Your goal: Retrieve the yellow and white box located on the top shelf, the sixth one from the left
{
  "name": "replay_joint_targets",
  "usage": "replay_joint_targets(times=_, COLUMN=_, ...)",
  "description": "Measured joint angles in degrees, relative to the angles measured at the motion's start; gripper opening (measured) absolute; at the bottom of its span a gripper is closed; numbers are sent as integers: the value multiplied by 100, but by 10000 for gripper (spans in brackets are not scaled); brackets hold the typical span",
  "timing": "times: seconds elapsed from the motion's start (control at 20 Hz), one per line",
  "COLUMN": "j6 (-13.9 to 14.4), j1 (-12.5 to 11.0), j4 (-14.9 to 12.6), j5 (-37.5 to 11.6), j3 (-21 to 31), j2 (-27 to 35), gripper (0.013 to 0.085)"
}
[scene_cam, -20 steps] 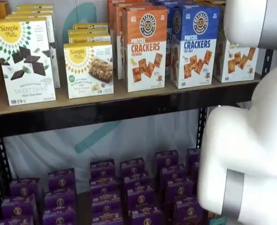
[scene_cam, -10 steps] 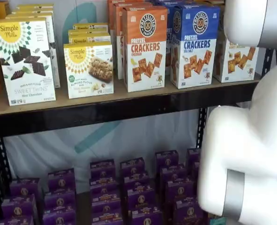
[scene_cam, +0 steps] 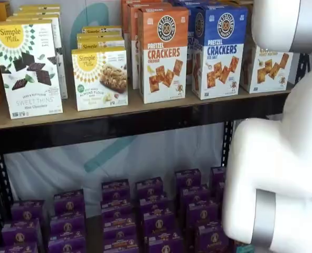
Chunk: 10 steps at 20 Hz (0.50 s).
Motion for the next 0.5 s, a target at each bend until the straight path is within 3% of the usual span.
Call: replay_joint_targets(times=0.5, j6=37, j1=71, j4=-186, j5=197, j3=-70, j2=-8, gripper=850)
